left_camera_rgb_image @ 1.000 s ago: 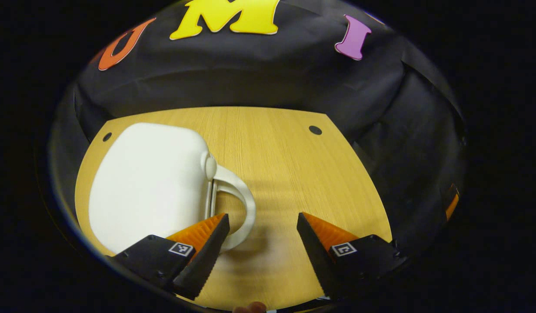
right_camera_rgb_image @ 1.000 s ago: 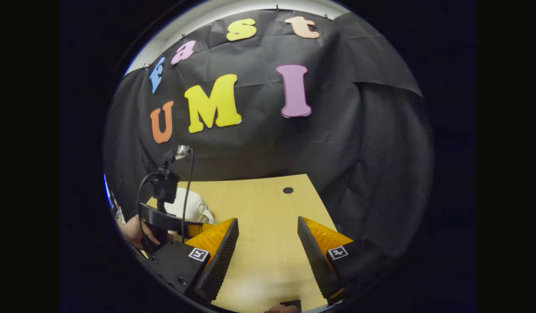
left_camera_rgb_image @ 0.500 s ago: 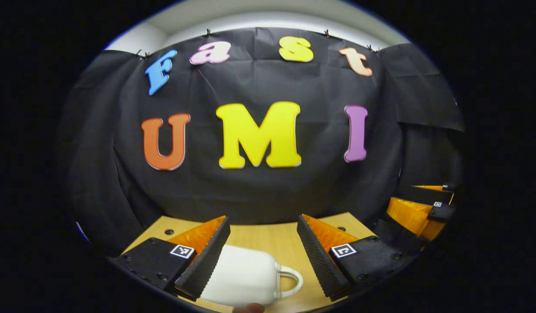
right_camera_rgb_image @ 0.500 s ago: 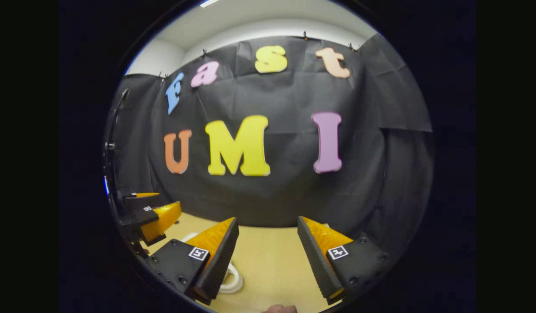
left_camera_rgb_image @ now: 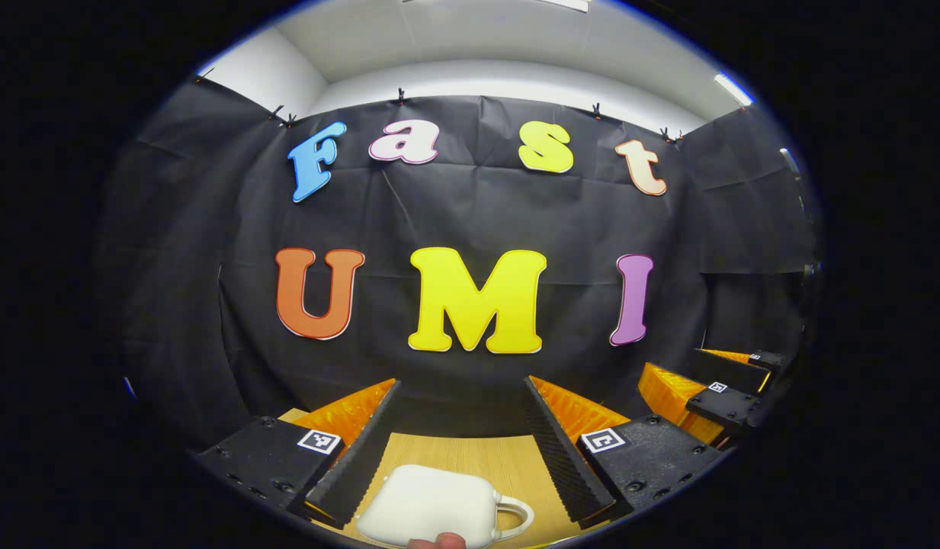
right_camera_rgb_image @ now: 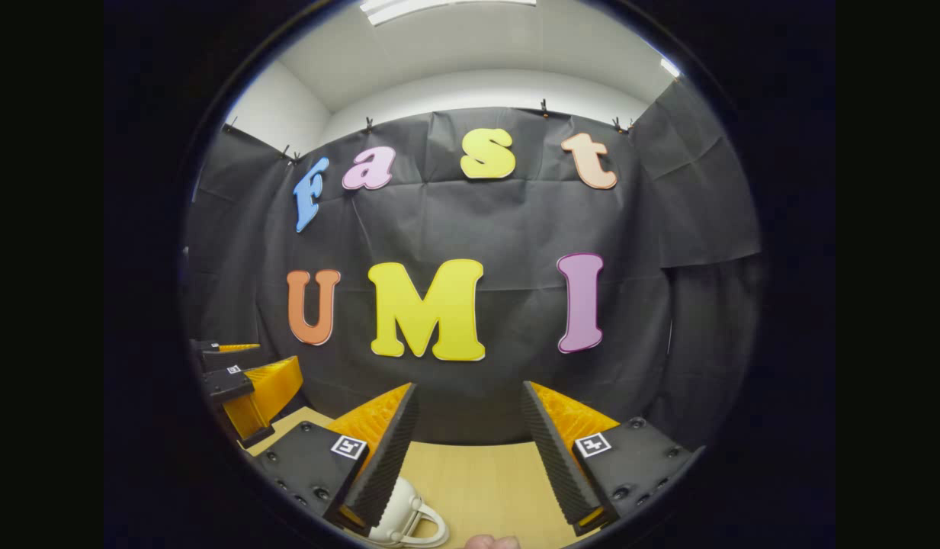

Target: First open the suitcase, pack the skin care products into it, and then close the suitcase.

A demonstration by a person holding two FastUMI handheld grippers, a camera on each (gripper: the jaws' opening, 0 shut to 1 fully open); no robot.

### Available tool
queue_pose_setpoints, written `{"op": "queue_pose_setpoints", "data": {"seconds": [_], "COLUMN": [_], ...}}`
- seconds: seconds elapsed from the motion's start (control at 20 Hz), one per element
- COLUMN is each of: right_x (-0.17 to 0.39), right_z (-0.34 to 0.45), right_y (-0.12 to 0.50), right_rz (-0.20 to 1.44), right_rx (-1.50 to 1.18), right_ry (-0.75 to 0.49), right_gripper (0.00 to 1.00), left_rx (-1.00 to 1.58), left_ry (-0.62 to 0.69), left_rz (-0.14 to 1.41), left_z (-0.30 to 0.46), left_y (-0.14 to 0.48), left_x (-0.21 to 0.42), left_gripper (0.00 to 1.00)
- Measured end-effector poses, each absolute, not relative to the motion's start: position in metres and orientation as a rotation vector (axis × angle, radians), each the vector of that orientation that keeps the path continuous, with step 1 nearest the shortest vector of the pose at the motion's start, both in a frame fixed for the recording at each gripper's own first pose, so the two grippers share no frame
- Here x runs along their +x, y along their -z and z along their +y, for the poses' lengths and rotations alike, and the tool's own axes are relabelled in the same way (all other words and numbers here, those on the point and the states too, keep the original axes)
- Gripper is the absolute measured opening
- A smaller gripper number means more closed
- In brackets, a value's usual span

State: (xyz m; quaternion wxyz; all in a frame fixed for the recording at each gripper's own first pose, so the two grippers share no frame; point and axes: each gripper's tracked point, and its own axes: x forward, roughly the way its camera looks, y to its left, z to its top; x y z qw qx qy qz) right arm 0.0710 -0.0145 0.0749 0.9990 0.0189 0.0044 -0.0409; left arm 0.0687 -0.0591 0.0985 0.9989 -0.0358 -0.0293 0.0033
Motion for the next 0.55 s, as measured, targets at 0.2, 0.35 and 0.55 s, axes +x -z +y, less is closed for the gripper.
{"op": "queue_pose_setpoints", "data": {"seconds": [0.2, 0.35, 0.55], "right_x": [0.071, 0.072, 0.075], "right_z": [-0.005, -0.001, 0.007], "right_y": [-0.074, -0.074, -0.072], "right_rz": [0.015, 0.018, 0.020], "right_rx": [0.043, 0.037, 0.026], "right_ry": [0.067, 0.061, 0.047], "right_gripper": [0.80, 0.80, 0.80], "left_rx": [-0.089, -0.121, -0.111], "left_ry": [-0.019, -0.022, -0.025], "left_rz": [-0.029, -0.014, -0.009], "left_z": [-0.043, -0.040, -0.035], "left_y": [-0.086, -0.081, -0.081], "left_x": [0.063, 0.062, 0.063], "left_gripper": [0.98, 0.98, 0.98]}}
